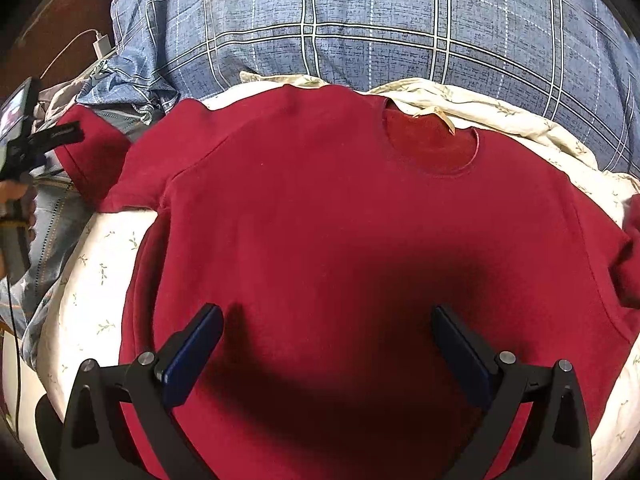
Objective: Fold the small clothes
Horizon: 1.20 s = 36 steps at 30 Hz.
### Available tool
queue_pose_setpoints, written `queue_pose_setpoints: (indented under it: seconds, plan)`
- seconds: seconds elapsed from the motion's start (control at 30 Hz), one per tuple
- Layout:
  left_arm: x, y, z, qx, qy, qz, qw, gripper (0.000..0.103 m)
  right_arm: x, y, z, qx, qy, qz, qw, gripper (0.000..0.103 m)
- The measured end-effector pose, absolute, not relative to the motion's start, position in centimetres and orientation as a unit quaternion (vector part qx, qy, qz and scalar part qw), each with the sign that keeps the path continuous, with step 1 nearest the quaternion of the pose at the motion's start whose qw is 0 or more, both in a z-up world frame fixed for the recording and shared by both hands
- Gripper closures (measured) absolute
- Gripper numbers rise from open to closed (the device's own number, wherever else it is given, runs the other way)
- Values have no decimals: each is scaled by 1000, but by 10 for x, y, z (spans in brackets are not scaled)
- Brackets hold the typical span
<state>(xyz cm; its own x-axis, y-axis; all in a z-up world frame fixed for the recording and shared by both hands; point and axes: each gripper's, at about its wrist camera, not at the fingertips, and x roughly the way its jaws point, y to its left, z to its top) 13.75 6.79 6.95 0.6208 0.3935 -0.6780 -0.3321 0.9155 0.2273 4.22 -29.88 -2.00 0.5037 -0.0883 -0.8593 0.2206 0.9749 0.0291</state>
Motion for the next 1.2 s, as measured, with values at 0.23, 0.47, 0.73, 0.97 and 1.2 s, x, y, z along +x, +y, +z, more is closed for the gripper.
queue_pose_setpoints:
  seconds: [0.23,0.47,0.73,0.97,1.2]
  plan:
    - [160,87,68,-20,401,158,902,94,37,-307,-17,91,488,-89,864,0]
    - [104,33,115,-38,345,23,938,95,28,-330,-11,123,475,-96,866,0]
    - [61,-128,145,-35,331,-194,923,95,1,-388,8,184,439,-124,871,0]
    - [77,-232,80,-56,408,-291,864,80,-33,-440,16,214,441,-173,854,0]
    - [86,-227,79,-7,394,-311,865,44,-33,-453,25,226,419,-158,865,0]
